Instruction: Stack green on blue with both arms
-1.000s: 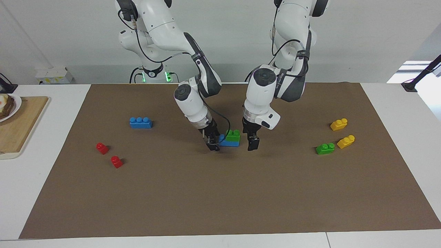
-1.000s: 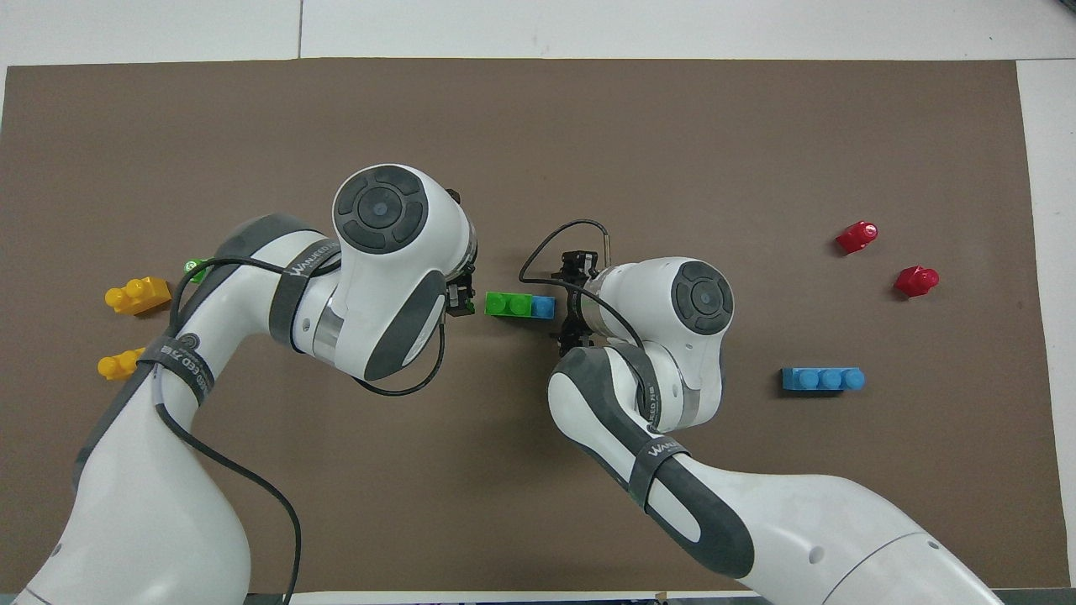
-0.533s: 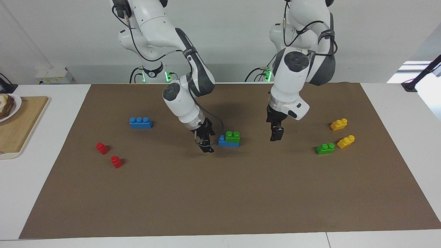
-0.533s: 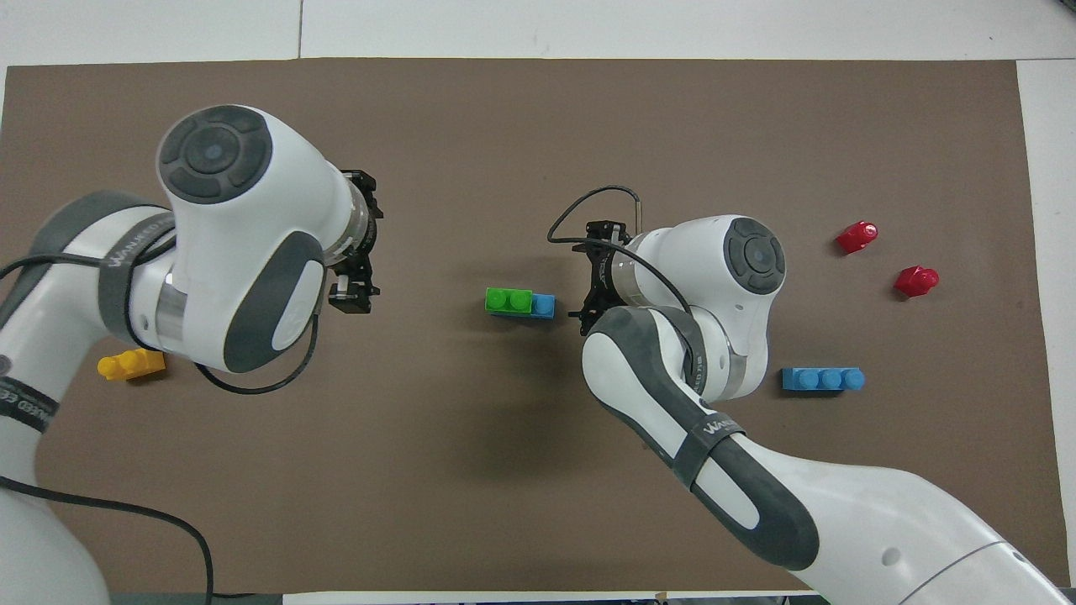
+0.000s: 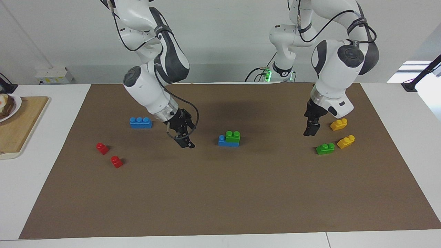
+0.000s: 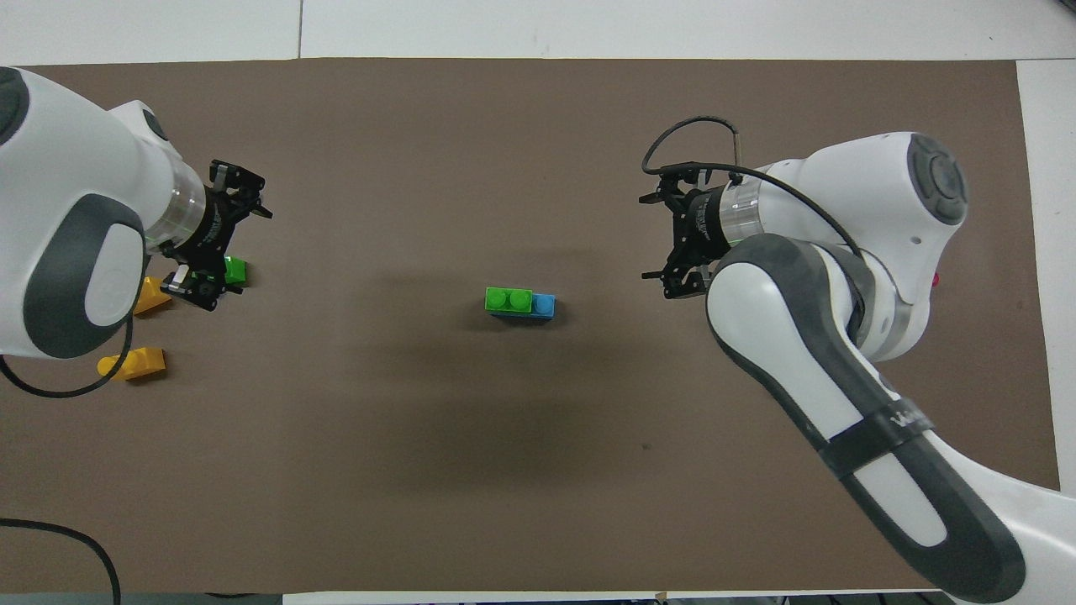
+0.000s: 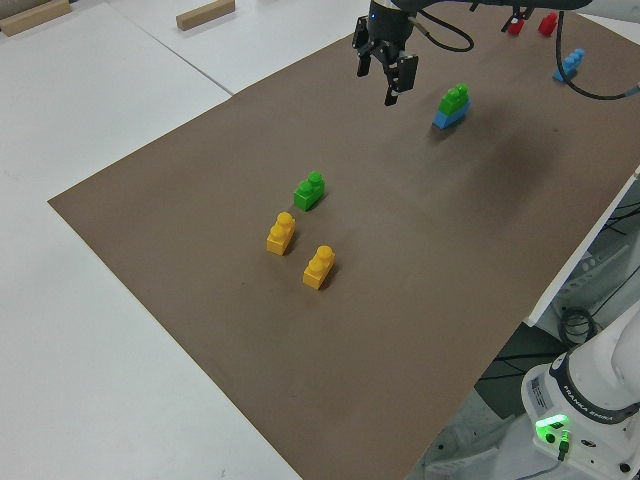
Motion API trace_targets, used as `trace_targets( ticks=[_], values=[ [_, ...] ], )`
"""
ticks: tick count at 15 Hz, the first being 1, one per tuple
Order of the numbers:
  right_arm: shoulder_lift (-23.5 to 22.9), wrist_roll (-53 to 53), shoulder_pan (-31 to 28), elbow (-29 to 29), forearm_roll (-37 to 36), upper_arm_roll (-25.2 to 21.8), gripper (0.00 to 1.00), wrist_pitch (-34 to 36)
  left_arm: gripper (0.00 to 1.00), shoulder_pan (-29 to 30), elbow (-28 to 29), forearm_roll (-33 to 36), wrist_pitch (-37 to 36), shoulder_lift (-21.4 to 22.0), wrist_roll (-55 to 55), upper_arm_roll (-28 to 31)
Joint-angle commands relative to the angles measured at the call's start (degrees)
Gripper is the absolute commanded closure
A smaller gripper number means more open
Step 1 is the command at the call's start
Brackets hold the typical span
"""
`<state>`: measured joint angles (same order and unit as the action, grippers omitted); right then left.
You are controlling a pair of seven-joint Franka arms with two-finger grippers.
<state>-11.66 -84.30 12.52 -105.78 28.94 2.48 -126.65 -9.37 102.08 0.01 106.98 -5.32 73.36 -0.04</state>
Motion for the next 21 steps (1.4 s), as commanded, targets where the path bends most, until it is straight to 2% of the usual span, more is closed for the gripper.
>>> trace_targets(
  ticks=[1,4,7,12,17,21],
  values=[
    [0.4,9.38,-3.98,4.34,-4.93,0.59,0.01,5.52,0.0,4.7,4.88,0.69,-1.41,5.49,-14.25,-0.75],
    [1.72,22.55,-6.88,6.81,-9.77,0.59,0.01,10.09,0.0,7.26,4.97,0.69,-5.89,6.46,-30.67,-0.67],
    [4.09,36.0,-9.61,6.91,-13.38,0.5,0.01,14.05,0.0,9.55,4.97,0.69,-8.27,6.63,-48.53,-0.75],
    [8.31,56.49,-12.07,9.01,-24.45,0.33,0.01,22.57,0.0,9.11,4.0,0.69,-7.48,7.77,-49.8,-0.75],
    [11.74,70.75,-14.1,9.72,-26.13,0.24,0.01,29.61,0.0,9.55,2.6,0.25,-8.1,8.48,-52.52,-0.67],
    [13.15,77.43,-14.1,9.36,-27.8,0.33,0.01,31.03,0.0,9.28,-1.17,0.34,-11.26,7.69,-62.0,-0.75]
  ],
)
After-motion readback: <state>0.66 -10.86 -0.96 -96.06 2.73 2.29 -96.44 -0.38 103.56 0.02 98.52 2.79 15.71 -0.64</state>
